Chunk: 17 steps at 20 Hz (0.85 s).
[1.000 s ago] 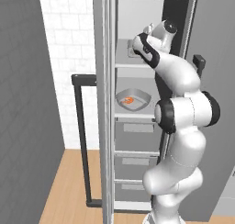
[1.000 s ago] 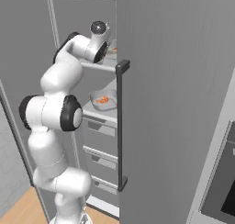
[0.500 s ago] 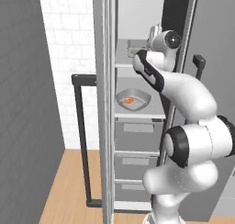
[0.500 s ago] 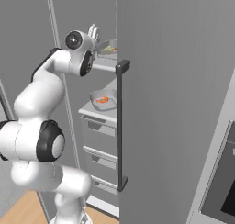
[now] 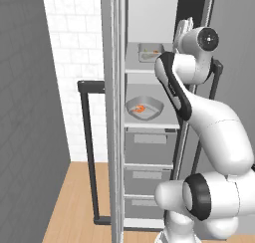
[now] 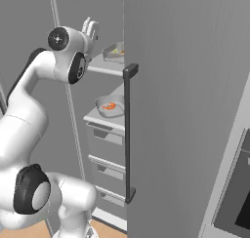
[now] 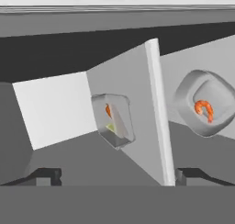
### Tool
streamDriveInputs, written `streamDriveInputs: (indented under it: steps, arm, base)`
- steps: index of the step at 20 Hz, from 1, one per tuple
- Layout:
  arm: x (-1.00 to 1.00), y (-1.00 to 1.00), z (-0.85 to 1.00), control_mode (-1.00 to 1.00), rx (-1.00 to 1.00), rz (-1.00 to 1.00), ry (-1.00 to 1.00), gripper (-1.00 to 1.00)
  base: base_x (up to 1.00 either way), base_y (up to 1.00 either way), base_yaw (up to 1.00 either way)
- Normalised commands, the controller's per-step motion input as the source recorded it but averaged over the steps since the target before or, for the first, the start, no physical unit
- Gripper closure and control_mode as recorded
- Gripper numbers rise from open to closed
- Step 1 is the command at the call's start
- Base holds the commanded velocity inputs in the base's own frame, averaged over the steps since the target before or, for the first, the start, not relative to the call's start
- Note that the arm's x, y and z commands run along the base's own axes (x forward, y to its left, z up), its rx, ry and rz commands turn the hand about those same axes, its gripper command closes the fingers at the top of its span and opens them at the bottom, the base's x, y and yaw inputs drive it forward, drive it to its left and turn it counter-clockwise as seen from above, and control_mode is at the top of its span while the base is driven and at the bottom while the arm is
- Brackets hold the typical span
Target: Take the meat container that has the shrimp and place it on the second highest rack of the freezer. Then take the vegetable container that has the lemon wedge and carrot and place it on the highest rack of the freezer.
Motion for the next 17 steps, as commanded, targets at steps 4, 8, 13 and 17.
streamDriveInputs:
  steps: [4,8,13,17]
  arm:
    - [-1.00,-0.28,0.19,-1.00,0.06,0.00,0.00,-1.00]
    - [-1.00,-0.12,0.00,-1.00,0.04,0.00,0.00,-1.00]
    - [-1.00,-0.03,0.00,-1.00,0.03,0.00,0.00,-1.00]
    - [-1.00,0.00,0.00,-1.00,0.03,0.00,0.00,-1.00]
  base:
    - [0.00,0.00,0.00]
    - [0.00,0.00,0.00]
    - [0.00,0.00,0.00]
    - [0.00,0.00,0.00]
